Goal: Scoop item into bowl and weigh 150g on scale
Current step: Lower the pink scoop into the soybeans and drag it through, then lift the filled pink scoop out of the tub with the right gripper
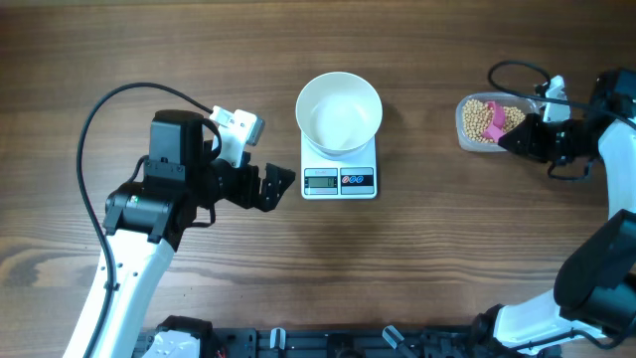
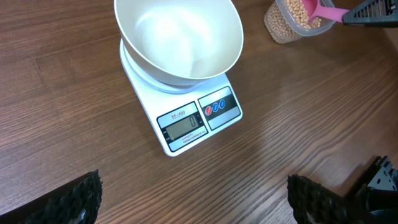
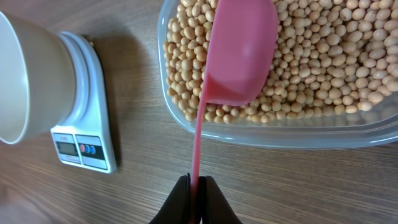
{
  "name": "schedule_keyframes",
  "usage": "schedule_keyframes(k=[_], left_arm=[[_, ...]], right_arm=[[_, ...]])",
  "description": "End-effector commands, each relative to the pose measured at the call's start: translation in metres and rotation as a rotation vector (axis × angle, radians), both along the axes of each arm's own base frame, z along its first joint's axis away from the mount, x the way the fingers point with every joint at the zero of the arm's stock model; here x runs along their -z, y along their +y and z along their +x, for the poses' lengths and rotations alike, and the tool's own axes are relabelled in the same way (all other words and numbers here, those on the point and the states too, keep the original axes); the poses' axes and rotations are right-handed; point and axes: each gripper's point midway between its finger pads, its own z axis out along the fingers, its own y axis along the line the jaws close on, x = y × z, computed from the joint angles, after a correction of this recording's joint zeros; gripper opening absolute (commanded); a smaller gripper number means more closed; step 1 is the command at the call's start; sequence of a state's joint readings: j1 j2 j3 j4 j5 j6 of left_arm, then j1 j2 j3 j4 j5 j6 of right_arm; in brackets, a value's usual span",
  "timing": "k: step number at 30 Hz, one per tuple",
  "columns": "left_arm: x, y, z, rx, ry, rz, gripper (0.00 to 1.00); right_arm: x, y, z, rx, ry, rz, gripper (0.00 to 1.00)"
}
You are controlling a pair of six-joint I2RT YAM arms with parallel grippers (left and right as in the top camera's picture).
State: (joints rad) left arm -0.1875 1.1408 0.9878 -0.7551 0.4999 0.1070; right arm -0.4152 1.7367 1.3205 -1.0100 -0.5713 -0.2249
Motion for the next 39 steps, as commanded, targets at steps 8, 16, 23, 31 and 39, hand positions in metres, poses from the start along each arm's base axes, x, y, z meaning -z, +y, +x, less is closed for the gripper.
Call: schedule_keyframes(k=[8,16,23,31,39], left_arm=[[0.001,0.0,0.001,-0.003,0.01,-0.014,1.0],[0.001,0.0,0.001,-0.003,0.01,-0.014,1.0],[0.001,0.0,0.001,-0.003,0.01,-0.014,1.0],[0.001,0.0,0.001,-0.003,0.01,-0.014,1.0],[0.001,0.0,0.001,-0.003,0.01,-0.014,1.0]], right_arm=[[0.0,-0.01,-0.001,0.09,0.011,0.113,0.04],[-0.002,-0.024,-0.003,0.133,-0.001,0.132,0.04],[-0.012,-0.03,-0.004,0.189,-0.024,0.225,0.04],[-0.021,-0.037,-0.008,0.235,-0.045,0.304,0.04],[-0.03,-0.045,-0.011,0.276,-0.073,0.373,0.04]])
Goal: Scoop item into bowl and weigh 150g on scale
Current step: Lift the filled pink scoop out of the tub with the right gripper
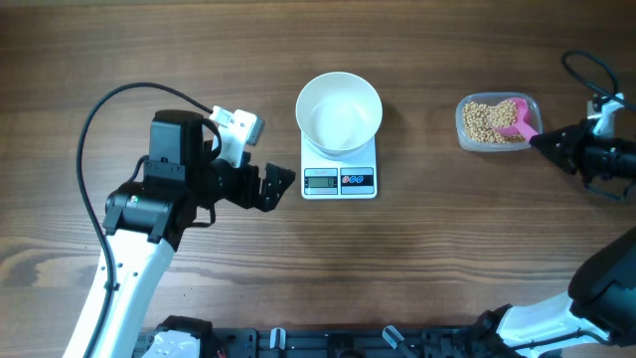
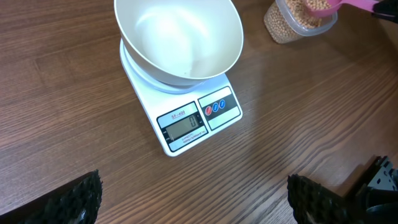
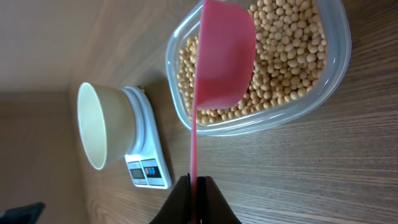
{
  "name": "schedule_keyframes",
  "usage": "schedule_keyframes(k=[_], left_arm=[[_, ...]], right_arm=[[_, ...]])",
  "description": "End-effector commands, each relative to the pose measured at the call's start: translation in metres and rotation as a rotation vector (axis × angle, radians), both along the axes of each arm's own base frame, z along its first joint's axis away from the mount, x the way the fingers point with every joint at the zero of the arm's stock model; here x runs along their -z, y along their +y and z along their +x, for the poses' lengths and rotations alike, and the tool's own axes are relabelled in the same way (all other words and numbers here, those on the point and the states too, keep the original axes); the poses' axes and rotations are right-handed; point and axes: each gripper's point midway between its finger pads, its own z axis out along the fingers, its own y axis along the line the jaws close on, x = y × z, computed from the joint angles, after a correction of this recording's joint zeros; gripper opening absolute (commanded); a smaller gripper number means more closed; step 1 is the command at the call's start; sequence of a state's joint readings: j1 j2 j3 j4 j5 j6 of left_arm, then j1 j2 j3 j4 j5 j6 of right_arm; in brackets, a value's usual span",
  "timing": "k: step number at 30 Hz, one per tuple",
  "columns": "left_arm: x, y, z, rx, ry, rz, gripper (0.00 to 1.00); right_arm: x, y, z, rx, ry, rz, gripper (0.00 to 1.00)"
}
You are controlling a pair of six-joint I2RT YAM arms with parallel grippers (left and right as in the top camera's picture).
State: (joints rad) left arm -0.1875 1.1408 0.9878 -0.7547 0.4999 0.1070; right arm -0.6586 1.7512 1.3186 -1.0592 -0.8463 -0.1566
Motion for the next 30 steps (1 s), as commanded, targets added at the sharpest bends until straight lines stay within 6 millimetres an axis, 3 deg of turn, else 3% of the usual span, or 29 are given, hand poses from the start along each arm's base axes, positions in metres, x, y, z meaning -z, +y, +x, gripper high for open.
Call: schedule_keyframes(k=[1,6,12,26,30], left_arm=[[0.001,0.0,0.001,-0.003,0.01,-0.014,1.0],[0.001,0.0,0.001,-0.003,0.01,-0.014,1.0],[0.001,0.0,0.001,-0.003,0.01,-0.014,1.0],[0.001,0.0,0.001,-0.003,0.01,-0.014,1.0],[0.001,0.0,0.001,-0.003,0.01,-0.014,1.0]], right_arm=[[-0.008,0.0,0.001,0.021,-0.036,0.083,0.05],[-0.023,-0.001,0.002,0.047,-0.096,0.174,0.05],[-0.027,-0.008,-0.002,0.078,-0.103,0.203,0.04],[-0.037,-0.003,-0.003,0.052,-0.162,0.242,0.04],[-0.048,0.003,-0.002,0.044,-0.202,0.298,0.04]])
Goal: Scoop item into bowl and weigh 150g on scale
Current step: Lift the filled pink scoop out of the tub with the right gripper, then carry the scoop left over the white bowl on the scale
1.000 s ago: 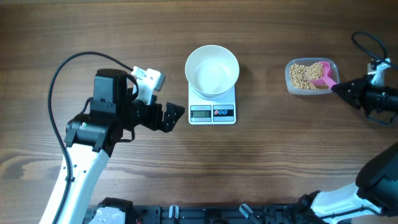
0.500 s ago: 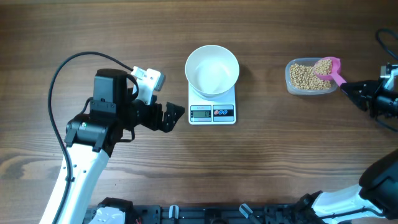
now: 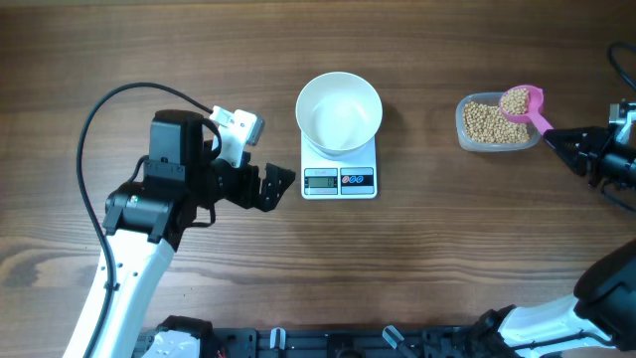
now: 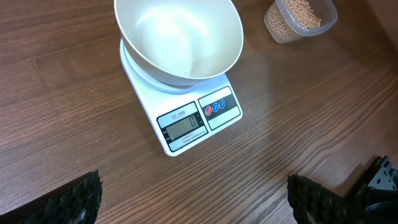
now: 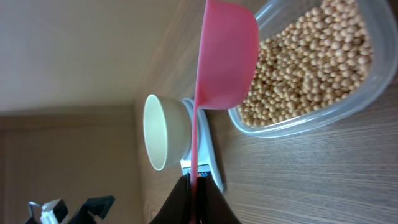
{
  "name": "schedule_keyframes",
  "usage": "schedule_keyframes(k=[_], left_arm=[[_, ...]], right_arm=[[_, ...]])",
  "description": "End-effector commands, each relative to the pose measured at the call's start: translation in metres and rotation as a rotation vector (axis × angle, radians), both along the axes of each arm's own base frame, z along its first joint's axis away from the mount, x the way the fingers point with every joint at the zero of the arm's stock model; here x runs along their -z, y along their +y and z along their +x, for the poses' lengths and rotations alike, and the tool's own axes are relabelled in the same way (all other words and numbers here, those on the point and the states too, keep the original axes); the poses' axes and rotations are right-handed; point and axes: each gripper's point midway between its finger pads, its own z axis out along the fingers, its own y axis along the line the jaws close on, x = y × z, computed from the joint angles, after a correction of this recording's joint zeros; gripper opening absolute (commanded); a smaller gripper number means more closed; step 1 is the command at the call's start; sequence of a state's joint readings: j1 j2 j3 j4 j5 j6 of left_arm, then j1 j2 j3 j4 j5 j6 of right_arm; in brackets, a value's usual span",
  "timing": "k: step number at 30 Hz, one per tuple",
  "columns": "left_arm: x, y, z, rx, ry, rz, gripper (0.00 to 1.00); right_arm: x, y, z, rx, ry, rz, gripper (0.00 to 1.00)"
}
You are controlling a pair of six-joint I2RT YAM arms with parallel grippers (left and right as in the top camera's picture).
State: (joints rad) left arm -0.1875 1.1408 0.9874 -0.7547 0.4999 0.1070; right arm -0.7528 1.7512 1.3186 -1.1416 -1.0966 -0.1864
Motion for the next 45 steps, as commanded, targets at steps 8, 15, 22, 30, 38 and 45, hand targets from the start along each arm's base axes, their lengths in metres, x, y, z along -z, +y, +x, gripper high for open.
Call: schedule_keyframes(k=[8,15,22,30,38,45], left_arm=[[0.001,0.0,0.001,-0.003,0.01,-0.013,1.0],[0.001,0.0,0.001,-0.003,0.01,-0.013,1.0],[0.001,0.0,0.001,-0.003,0.01,-0.014,1.0],[0.001,0.0,0.001,-0.003,0.01,-0.014,1.0],[0.001,0.0,0.001,-0.003,0.01,-0.014,1.0],[0.001,0.0,0.001,-0.003,0.01,-0.014,1.0]], right_arm=[[-0.028,0.029,0.005,-0.05,-0.102,0.176,0.04],[-0.048,0.069,0.016,-0.159,-0.184,0.254,0.05],[-0.058,0.119,0.02,-0.296,-0.208,0.301,0.04],[-0.041,0.176,0.031,-0.431,-0.101,0.238,0.05],[-0.038,0.229,0.043,-0.52,-0.108,0.007,0.05],[-0.028,0.252,0.049,-0.501,-0.135,-0.325,0.04]])
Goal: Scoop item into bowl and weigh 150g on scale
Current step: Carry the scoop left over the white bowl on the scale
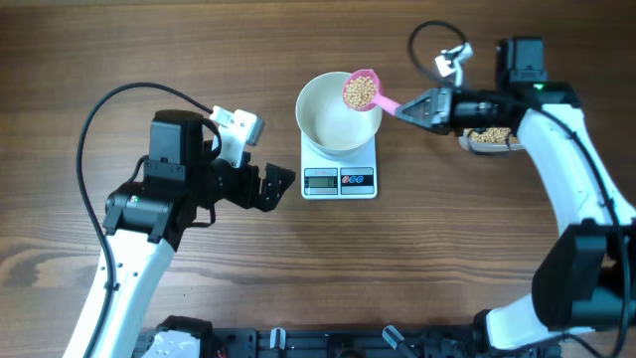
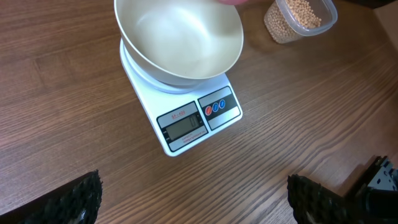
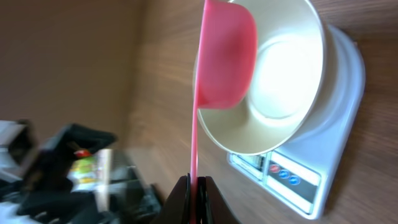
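Note:
A white bowl [image 1: 336, 117] stands empty on the white scale [image 1: 339, 180] at the table's middle. My right gripper [image 1: 425, 107] is shut on the handle of a pink scoop [image 1: 362, 90], whose cup, full of beans, hangs level over the bowl's right rim. From the right wrist the pink scoop [image 3: 222, 59] shows from below, in front of the bowl [image 3: 280, 87]. The bean tub [image 1: 489, 136] lies right of the scale, partly under my right arm. My left gripper [image 1: 275, 186] is open over bare wood left of the scale, its fingertips [image 2: 74, 199] far apart.
The left wrist view shows the bowl [image 2: 177, 43], the scale [image 2: 193, 121] with its display and buttons, and the bean tub [image 2: 300, 18] at the far right. A black cable [image 1: 432, 35] loops above my right arm. Black rig hardware lines the table's front edge.
My right gripper has moved left with the filled scoop, from right of the bean tub to over the bowl's right rim. The left arm has not moved.
My right gripper held the pink scoop in the beans of the tub. Then the scoop lay tilted at the tub's right end. Then it was lifted, full of beans, above the tub. Now it hangs over the bowl on the scale. The left arm stayed still throughout.

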{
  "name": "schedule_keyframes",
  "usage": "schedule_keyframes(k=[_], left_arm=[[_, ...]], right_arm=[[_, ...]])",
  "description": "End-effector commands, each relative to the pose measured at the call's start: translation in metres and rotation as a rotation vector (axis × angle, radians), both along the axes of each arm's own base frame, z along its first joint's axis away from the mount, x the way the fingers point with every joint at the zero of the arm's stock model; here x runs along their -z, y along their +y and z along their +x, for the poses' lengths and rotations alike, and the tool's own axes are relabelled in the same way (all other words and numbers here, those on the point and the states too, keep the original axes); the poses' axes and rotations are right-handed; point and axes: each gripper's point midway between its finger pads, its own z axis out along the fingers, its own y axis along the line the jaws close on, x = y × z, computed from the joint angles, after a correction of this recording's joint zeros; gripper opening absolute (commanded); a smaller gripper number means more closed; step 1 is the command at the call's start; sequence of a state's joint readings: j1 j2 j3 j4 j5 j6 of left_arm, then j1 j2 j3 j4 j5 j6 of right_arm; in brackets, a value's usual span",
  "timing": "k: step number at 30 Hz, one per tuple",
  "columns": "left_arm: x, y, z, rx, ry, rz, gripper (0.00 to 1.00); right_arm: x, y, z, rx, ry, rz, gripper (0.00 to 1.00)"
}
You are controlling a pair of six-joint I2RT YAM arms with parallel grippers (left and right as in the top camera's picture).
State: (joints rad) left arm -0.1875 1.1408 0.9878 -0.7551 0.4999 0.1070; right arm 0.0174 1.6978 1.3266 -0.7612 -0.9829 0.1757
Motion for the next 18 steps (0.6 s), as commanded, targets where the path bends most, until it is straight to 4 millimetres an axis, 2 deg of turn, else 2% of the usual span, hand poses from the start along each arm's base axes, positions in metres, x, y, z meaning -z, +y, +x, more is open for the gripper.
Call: schedule_keyframes(k=[1,10,13,18], left_arm=[[0.001,0.0,0.001,-0.003,0.01,-0.013,1.0],[0.001,0.0,0.001,-0.003,0.01,-0.014,1.0],[0.001,0.0,0.001,-0.003,0.01,-0.014,1.0],[0.001,0.0,0.001,-0.003,0.01,-0.013,1.0]], right_arm=[[-0.011,0.003,0.01,0.064,-0.119,-0.219,0.04],[-0.014,0.033,0.022,0.014,-0.38,-0.463,0.04],[-0.012,0.034,0.027,0.021,-0.437,-0.556,0.04],[-0.009,0.038,0.025,-0.038,-0.511,-0.656,0.04]])
